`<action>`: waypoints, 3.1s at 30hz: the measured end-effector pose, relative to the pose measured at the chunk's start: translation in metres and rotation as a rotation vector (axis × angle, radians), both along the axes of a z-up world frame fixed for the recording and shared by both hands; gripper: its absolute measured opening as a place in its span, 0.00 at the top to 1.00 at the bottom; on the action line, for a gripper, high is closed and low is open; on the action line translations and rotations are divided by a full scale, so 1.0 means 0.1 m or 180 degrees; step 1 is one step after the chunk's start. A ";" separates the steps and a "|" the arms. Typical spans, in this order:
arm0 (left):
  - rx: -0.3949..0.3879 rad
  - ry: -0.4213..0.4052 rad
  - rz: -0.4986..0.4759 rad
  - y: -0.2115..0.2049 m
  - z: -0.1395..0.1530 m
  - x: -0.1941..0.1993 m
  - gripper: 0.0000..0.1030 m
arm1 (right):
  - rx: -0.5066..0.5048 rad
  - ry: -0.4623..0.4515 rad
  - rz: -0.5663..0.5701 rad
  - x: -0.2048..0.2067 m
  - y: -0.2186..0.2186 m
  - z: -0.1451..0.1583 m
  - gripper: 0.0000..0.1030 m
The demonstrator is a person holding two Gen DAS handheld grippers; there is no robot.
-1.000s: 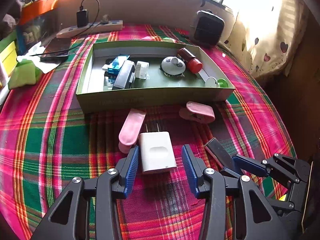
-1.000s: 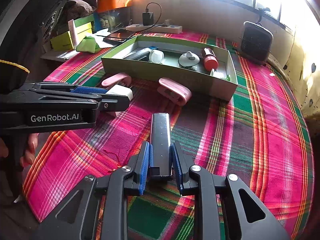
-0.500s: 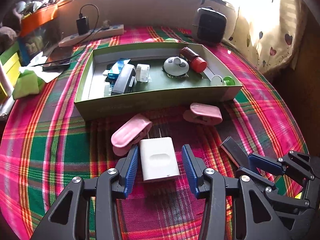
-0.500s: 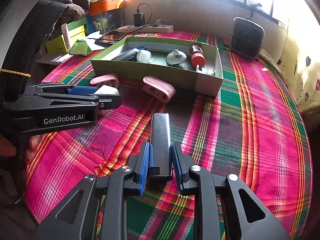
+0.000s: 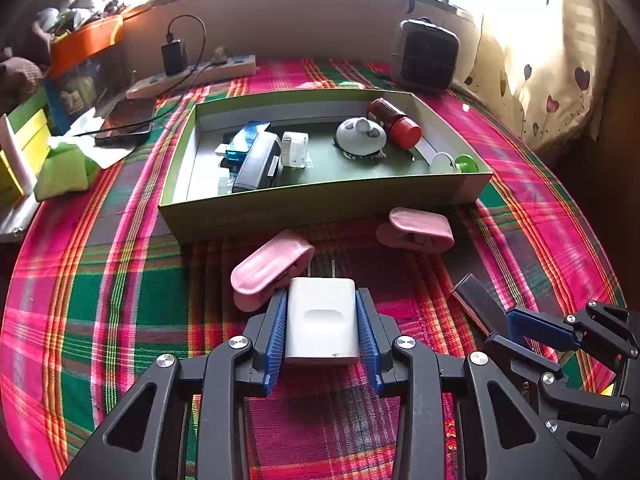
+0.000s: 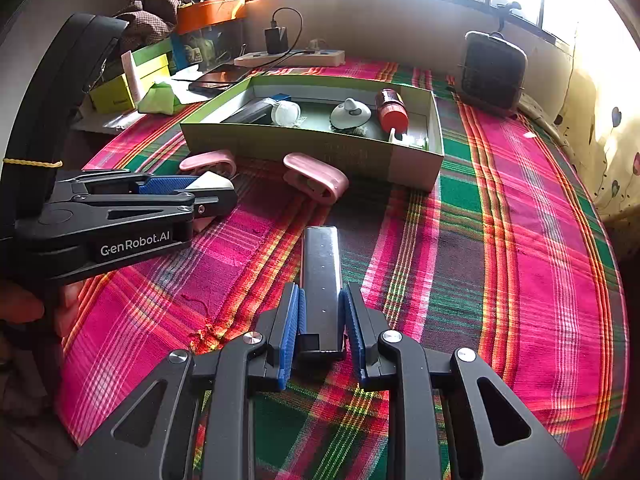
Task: Organize rigid objects
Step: 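Grasp the white plug charger with the left tool while the right tool holds the stick, then carry the charger with the left tool while the right tool carries the stick toward the box, then lower the white charger with the left tool while the right tool lowers the grey stick into the box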
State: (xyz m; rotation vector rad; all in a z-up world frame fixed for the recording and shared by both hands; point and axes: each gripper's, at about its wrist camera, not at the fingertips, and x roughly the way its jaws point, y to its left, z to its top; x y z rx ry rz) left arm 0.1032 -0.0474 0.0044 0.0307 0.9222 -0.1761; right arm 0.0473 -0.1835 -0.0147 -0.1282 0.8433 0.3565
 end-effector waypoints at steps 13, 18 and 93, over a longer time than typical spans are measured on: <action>-0.0025 -0.0015 -0.0008 0.00 0.00 -0.01 0.69 | -0.0021 -0.0006 -0.0002 0.00 0.01 0.00 0.76; 0.0005 -0.0024 -0.0016 -0.01 0.00 -0.02 0.69 | -0.0021 -0.0007 -0.0002 0.00 0.01 0.00 0.76; -0.0396 -0.0289 -0.0026 0.46 0.55 0.51 0.69 | 0.0191 -0.0300 -0.0158 0.65 0.18 0.56 0.76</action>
